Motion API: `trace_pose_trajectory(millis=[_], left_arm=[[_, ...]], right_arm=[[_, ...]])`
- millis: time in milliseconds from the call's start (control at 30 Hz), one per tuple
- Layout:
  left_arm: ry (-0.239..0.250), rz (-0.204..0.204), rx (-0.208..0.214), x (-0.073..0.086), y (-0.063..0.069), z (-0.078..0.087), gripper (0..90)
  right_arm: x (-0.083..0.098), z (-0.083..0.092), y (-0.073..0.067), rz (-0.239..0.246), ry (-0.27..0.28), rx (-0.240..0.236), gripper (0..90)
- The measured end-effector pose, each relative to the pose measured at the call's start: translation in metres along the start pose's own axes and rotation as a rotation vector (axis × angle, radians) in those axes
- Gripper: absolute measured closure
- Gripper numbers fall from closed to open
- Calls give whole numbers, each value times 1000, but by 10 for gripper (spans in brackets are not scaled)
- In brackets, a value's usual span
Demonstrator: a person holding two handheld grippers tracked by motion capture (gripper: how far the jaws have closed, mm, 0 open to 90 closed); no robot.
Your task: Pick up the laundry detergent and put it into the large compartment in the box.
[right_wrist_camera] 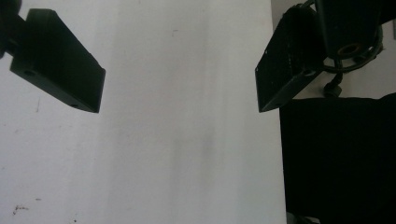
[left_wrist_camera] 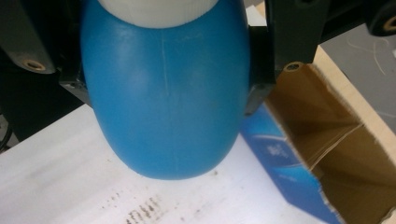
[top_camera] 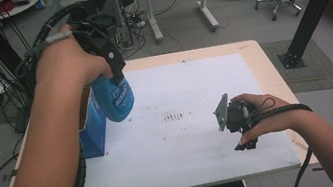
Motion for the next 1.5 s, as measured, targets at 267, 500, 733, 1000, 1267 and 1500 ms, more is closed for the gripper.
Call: trace_pose_trajectory(millis=[267,500,733,1000,1267,1500], left_arm=[[17,108,-30,2,-35,16,386],[6,208,-58,14,-67,26,386],[8,275,-85,19,-86,33,386],[8,349,-129,25,-106,41,386],[-5,375,-147,31,-119,35,386],[1,400,-156,38,-130,23,385]], right_arm=[[1,2,1,-4,-4,0,160],[3,3,2,-8,-18,-3,160],[1,2,2,-6,-14,-5,160],[1,4,2,-9,-21,-5,160],[1,2,1,-9,-25,-7,160],[0,3,2,-11,-25,-10,160]])
Point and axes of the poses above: each handheld gripper's, and its own axes: z roughly backward along the jaws, x roughly out of its underside, y roughly to its right, the point moved 10 cm from there along -z, roughly forward along the jaws, and after that the axes turned 15 degrees about y, right-handed, at the moved point
